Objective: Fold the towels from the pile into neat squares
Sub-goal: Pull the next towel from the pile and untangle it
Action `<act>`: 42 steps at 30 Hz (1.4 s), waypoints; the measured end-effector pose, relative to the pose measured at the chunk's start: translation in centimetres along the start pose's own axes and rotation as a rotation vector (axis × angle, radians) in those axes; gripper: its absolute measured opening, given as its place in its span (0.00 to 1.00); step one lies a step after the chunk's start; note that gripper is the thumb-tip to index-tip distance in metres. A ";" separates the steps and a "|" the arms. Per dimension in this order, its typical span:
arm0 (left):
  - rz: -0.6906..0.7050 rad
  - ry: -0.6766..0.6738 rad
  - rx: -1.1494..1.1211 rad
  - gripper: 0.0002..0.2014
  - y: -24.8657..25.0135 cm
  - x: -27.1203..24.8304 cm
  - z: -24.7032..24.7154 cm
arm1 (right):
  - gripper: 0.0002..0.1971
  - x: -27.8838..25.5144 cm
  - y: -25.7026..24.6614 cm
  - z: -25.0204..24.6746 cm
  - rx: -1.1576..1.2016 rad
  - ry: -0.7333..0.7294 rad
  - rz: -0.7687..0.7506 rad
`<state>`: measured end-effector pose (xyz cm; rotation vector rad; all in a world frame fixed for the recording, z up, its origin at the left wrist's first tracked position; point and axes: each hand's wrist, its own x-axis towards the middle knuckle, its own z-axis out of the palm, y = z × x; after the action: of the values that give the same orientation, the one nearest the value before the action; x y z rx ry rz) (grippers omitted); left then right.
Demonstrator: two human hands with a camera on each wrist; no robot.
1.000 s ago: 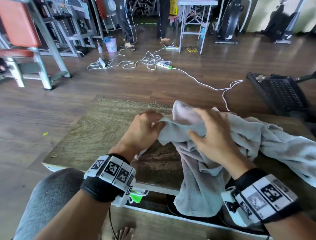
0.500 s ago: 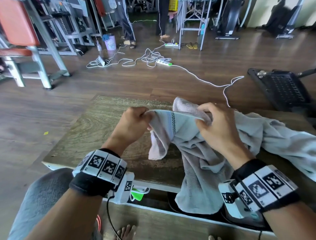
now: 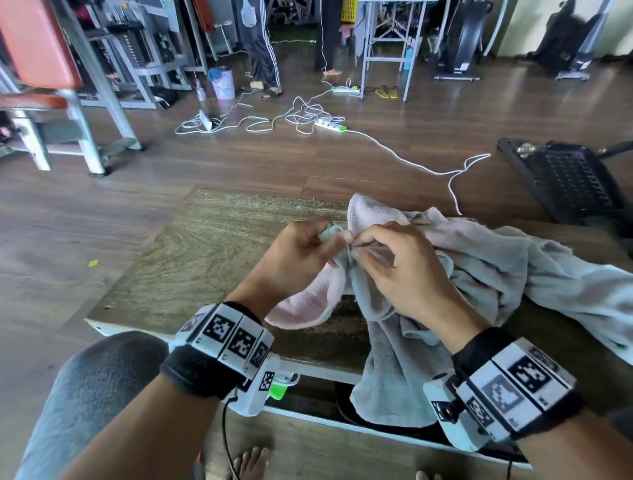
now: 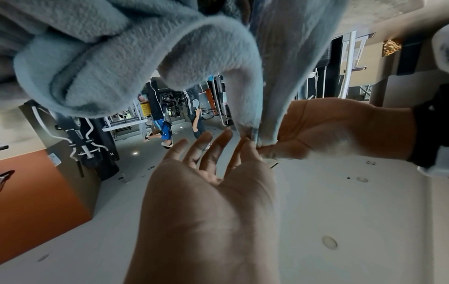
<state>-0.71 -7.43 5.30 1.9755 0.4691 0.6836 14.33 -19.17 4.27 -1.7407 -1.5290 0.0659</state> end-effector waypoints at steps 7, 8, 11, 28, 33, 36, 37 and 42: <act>0.046 0.001 -0.047 0.10 -0.6 0.0 1.6 | 0.11 -0.5 -0.9 -1.1 0.184 -0.026 0.075; 0.063 0.005 -0.067 0.07 -0.3 0.0 1.9 | 0.15 -0.6 -0.9 -1.0 0.173 -0.058 0.070; 0.080 -0.005 -0.123 0.04 -0.2 0.0 2.7 | 0.13 -0.9 -0.6 -0.9 0.136 0.018 0.074; 0.132 -0.008 0.299 0.14 0.1 0.3 3.2 | 0.04 -1.6 1.2 -3.5 0.037 0.158 0.115; 0.077 0.091 0.366 0.20 -0.7 0.8 1.6 | 0.14 -1.8 2.9 -5.9 0.033 0.289 0.188; 0.078 0.097 0.394 0.19 -0.7 0.9 1.2 | 0.20 -2.2 2.9 -6.3 0.016 0.259 0.177; 0.060 0.101 0.408 0.17 -0.8 0.9 1.0 | 0.20 -2.3 3.0 -6.6 0.008 0.267 0.183; -0.080 0.197 0.493 0.07 -1.5 1.1 -1.4 | 0.14 -2.6 4.6 -9.2 0.054 0.536 0.315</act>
<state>-0.88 -5.15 4.79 2.3386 0.9007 0.7684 22.10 -25.96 6.66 -1.7594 -0.8560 -0.1858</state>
